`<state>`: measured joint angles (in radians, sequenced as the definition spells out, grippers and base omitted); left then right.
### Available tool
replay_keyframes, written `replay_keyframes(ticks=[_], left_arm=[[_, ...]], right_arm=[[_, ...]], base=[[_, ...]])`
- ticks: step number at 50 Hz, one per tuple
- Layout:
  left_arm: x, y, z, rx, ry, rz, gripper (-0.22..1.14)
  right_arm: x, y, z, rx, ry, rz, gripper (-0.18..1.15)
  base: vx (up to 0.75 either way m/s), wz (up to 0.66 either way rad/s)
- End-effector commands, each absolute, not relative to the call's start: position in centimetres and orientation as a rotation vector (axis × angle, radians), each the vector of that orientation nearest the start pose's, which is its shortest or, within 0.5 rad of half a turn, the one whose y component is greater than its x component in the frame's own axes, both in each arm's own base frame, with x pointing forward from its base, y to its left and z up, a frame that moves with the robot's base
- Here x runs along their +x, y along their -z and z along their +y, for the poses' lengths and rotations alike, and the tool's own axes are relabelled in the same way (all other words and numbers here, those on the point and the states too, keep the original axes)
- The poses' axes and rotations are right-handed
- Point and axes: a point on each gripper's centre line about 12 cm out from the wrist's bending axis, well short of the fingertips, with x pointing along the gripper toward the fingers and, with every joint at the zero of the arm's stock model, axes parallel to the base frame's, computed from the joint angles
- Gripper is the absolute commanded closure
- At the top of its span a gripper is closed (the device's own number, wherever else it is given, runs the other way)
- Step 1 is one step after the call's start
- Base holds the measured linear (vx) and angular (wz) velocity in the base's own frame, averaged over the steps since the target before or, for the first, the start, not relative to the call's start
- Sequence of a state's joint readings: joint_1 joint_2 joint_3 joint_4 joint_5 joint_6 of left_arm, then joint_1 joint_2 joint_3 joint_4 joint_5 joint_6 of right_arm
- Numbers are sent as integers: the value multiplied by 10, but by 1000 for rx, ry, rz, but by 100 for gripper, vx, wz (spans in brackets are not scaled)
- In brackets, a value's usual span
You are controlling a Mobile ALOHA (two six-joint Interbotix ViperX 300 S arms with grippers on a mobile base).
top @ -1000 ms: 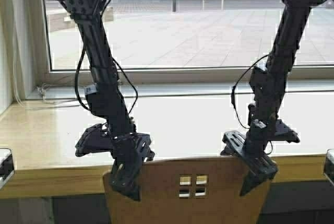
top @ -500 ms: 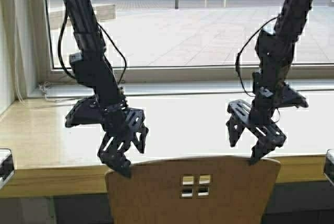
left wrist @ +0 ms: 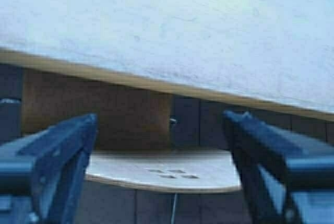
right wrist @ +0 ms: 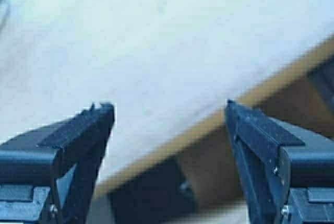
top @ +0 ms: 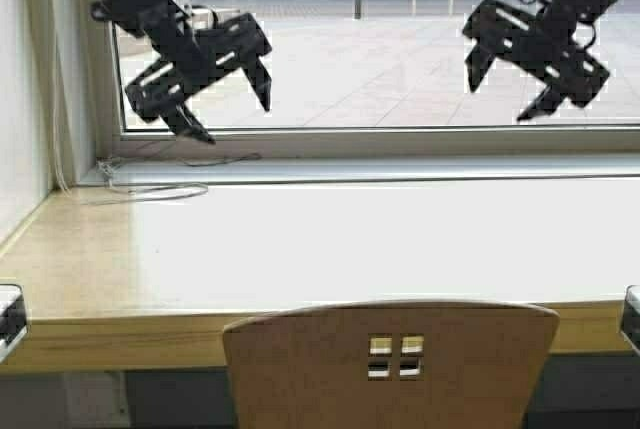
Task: Push the chairs under the table
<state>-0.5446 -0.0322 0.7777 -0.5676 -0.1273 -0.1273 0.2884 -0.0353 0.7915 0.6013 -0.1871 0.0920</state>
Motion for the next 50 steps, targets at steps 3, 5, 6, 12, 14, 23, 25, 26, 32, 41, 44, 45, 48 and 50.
replay_keyframes(ticks=[3,5,6,12,14,23,25,26,32,41,44,45,48,50], left_arm=[[288,-214,-177,-364,377,667,-9],[283,-221,-175,-354,393,650,-9],[281,-223,-174,-351,396,643,-9],[277,-229,-171,-331,409,617,-8],[277,-229,-171,-324,410,615,-8],[278,-215,-182,-280,431,654,-8],[277,-212,-186,-268,441,662,-8],[277,-211,-189,-262,447,665,-8],[278,-205,-200,-236,471,684,-8],[281,-203,-207,-234,478,689,-8],[281,-203,-207,-234,479,690,-8],[281,-203,-207,-234,479,690,-8],[281,-203,-207,-233,478,690,-8],[281,-202,-207,-230,479,691,-8]], right_arm=[[329,-226,82,438,-84,427,3],[324,-236,78,409,-97,394,3],[323,-240,75,401,-97,382,3],[312,-251,60,293,-105,354,3],[311,-249,57,250,-106,360,3],[309,-245,55,221,-109,368,3],[309,-244,54,222,-106,372,3],[308,-242,54,221,-104,377,3],[307,-238,50,207,-96,390,3],[306,-235,50,200,-96,397,3],[304,-232,50,199,-95,406,3],[304,-232,50,199,-95,406,3],[304,-231,50,203,-93,409,3],[304,-231,50,203,-94,408,3]], base=[[-2,18],[-2,20],[-2,20],[-2,24],[-1,27],[-1,34],[-2,42],[-2,44],[-2,44],[-4,44],[-8,41],[-9,38],[-10,38],[-12,40]])
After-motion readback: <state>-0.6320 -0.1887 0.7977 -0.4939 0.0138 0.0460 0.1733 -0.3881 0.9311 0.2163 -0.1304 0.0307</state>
